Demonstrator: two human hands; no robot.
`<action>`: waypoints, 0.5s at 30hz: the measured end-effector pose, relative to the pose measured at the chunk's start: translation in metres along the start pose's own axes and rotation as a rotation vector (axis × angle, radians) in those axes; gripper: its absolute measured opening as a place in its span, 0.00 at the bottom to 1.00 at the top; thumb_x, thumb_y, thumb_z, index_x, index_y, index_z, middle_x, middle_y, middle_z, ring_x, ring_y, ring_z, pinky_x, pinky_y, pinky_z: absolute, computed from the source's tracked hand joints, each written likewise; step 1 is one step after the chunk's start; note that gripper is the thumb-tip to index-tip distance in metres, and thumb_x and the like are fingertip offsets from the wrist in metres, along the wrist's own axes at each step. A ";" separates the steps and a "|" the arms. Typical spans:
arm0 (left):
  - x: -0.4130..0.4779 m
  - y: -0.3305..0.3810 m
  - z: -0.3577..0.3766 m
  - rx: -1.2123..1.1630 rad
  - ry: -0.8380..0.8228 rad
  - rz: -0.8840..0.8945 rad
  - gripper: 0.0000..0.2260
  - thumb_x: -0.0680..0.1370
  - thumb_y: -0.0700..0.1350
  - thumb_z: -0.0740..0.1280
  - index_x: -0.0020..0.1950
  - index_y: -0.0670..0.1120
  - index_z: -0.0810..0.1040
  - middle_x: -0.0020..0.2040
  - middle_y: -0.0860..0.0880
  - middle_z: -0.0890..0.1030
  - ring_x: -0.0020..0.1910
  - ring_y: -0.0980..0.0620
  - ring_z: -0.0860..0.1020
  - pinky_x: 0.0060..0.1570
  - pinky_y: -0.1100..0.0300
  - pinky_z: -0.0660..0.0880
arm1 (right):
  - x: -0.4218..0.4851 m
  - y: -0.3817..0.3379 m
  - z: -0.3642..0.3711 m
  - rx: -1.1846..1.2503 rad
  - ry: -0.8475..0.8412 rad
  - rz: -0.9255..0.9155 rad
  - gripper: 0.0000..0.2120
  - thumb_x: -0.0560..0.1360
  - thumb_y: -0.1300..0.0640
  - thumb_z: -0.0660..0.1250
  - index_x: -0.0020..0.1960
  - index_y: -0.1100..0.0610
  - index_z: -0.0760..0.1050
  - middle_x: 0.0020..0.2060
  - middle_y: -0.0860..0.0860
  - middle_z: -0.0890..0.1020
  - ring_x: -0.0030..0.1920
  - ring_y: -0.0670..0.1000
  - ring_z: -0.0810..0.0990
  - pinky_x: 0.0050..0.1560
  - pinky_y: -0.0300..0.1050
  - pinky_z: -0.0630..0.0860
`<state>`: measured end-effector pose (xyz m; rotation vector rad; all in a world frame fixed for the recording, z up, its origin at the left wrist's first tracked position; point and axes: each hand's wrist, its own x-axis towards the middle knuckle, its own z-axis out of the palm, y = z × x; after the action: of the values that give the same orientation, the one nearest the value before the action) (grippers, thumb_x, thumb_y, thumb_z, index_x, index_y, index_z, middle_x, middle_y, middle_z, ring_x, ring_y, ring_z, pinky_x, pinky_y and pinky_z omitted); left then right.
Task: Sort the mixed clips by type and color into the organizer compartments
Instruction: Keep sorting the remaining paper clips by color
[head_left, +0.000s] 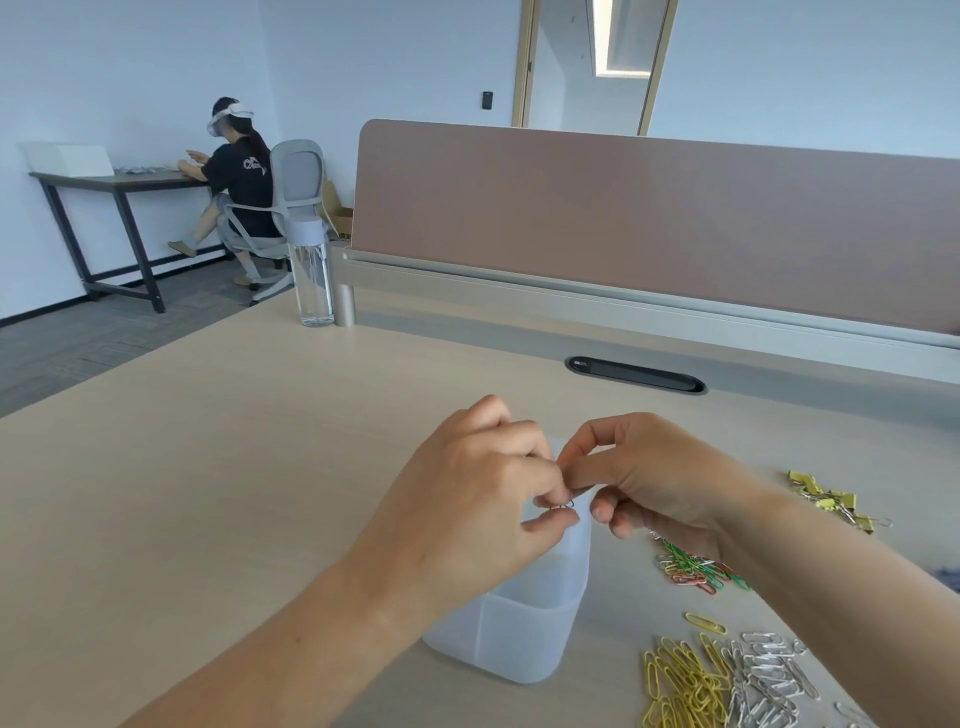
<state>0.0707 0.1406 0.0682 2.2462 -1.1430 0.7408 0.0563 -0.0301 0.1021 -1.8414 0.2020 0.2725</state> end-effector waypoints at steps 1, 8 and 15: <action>0.000 0.000 0.001 -0.002 0.008 -0.002 0.02 0.69 0.50 0.74 0.38 0.53 0.83 0.38 0.59 0.77 0.41 0.53 0.71 0.39 0.63 0.71 | 0.000 0.000 0.000 0.009 -0.005 0.001 0.04 0.71 0.69 0.69 0.42 0.62 0.78 0.32 0.56 0.82 0.22 0.47 0.71 0.21 0.36 0.68; -0.002 0.000 0.002 -0.082 0.047 -0.082 0.02 0.70 0.46 0.71 0.38 0.52 0.82 0.36 0.58 0.78 0.37 0.57 0.74 0.36 0.59 0.74 | 0.000 0.001 -0.006 0.066 -0.108 0.020 0.05 0.72 0.66 0.71 0.47 0.63 0.84 0.39 0.56 0.84 0.24 0.45 0.70 0.22 0.34 0.70; -0.003 0.001 -0.007 -0.261 0.038 -0.264 0.05 0.69 0.41 0.77 0.38 0.52 0.85 0.30 0.61 0.77 0.29 0.69 0.71 0.31 0.78 0.62 | -0.003 -0.001 -0.017 0.018 -0.217 0.021 0.08 0.73 0.64 0.70 0.50 0.64 0.83 0.46 0.57 0.85 0.27 0.45 0.72 0.26 0.33 0.73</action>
<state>0.0668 0.1467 0.0717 2.0981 -0.8485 0.4944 0.0553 -0.0458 0.1081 -1.7782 0.0736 0.4807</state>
